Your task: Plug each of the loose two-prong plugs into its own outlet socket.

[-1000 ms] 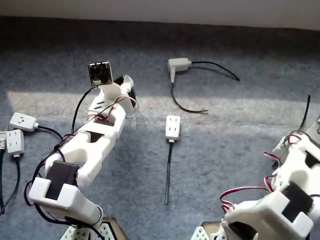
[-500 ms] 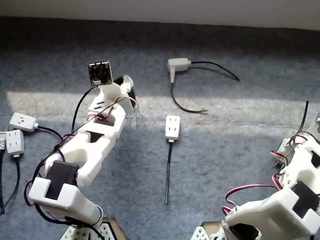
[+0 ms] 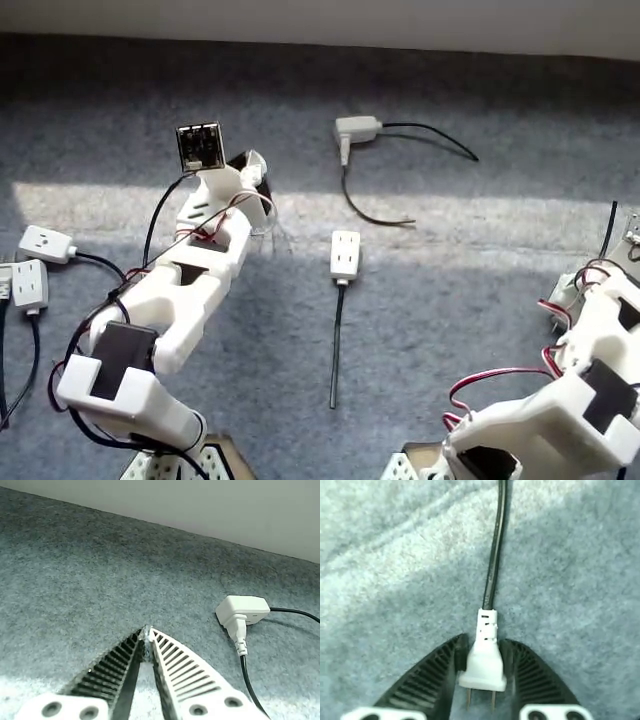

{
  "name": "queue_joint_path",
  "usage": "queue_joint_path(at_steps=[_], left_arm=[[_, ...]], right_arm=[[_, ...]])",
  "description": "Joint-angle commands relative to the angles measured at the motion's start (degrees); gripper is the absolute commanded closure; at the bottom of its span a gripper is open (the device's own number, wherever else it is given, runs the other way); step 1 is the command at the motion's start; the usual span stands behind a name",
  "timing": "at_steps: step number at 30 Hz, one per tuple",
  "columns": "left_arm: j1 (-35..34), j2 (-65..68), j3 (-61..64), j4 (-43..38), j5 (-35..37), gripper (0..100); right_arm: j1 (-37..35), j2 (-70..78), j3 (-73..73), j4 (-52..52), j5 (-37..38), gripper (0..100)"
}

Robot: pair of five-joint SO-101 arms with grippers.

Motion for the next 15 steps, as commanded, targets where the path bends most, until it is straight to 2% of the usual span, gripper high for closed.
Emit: queue_joint_path(at_steps=[1,4,10,15], left_arm=[[0.9,-0.2,-1.1,-0.1,0.0,99],[0.9,-0.2,-1.1,-0.1,0.0,99],[0.9,-0.2,-1.1,-0.1,0.0,99],[0.9,-0.2,-1.0,-0.1,0.0,99]], right_arm=[[-1.2,0.9,-1.3,2.5,1.1,86.4],[-2.0,0.7,-1.9,4.2,3.8,86.4],[-1.5,-4.3,-5.7,10.3,3.4,86.4],[-1.5,-4.4,-4.6,10.5,3.3,86.1]])
